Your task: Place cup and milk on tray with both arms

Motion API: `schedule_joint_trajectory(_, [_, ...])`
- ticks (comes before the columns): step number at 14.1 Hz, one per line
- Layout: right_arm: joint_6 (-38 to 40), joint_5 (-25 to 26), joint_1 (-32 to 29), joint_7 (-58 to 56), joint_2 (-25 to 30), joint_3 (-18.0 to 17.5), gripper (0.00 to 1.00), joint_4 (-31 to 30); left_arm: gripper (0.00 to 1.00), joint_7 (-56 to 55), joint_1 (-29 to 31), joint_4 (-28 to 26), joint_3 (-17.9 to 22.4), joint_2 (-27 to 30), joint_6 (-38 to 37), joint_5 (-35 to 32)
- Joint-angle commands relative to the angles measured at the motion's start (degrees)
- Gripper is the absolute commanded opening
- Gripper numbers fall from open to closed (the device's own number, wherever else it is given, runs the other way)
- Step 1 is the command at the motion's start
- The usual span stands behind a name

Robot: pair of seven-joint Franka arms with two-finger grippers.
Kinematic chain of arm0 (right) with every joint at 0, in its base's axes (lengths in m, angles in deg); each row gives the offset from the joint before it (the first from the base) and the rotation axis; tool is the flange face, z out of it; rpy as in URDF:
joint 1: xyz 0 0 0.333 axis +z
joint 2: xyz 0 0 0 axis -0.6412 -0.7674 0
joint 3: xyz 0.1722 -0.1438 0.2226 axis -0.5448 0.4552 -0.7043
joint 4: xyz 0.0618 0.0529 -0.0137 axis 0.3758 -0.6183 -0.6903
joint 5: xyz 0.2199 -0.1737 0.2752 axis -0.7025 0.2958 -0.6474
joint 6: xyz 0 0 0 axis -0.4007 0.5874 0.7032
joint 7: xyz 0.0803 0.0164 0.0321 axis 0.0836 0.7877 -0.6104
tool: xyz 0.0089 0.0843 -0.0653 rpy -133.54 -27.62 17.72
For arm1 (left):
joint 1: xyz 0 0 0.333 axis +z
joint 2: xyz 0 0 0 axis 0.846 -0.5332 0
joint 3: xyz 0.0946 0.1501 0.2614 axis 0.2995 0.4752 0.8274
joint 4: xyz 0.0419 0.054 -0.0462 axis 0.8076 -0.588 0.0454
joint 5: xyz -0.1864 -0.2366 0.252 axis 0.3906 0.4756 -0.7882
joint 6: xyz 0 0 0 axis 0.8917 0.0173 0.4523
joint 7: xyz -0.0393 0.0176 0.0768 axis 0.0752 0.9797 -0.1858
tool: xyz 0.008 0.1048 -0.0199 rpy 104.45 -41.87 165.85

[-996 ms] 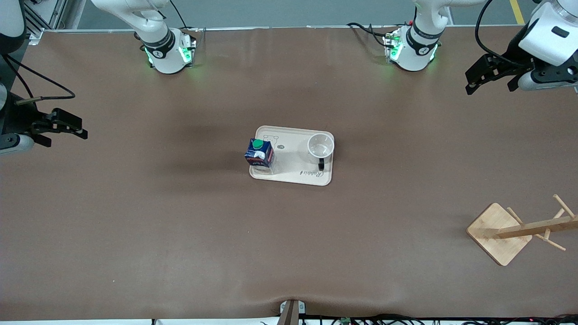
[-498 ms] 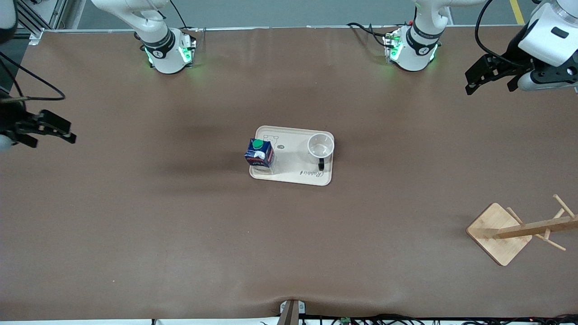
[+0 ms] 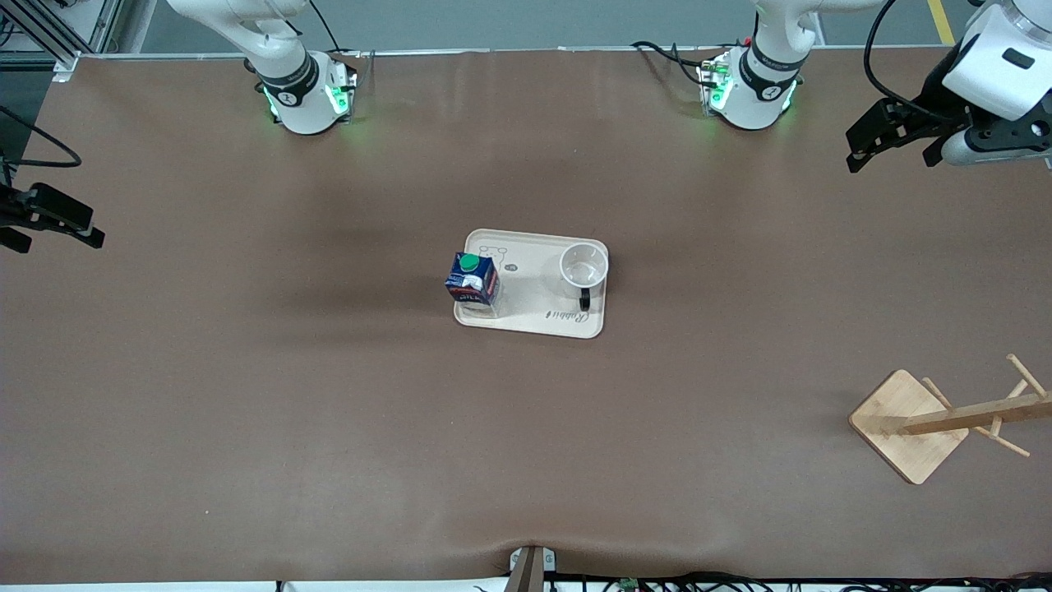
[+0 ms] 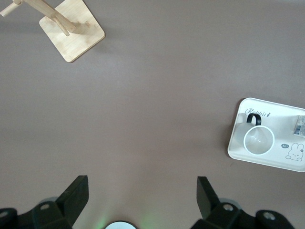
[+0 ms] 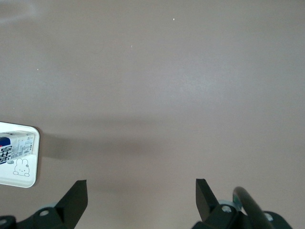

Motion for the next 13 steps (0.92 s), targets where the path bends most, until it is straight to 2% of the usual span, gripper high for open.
schedule_joint_trajectory(1, [1.07, 0.5, -0.65, 0.44, -0.05, -0.8, 1.0, 2.27, 1.0, 0.58, 0.37, 0.76, -0.41, 0.26, -0.56, 0.1])
schedule_joint_trajectory(7, [1.77, 0.76, -0.56, 0.8, 0.04, -0.8, 1.0, 3.07, 1.0, 4.44, 0.72, 1.64, -0.15, -0.18, -1.09, -3.14])
schedule_joint_trajectory(13, [2.57, 0.41, -0.56, 0.8, 0.04, -0.8, 1.0, 3.07, 1.0, 4.44, 0.72, 2.61, 0.21, -0.8, -2.5, -3.24])
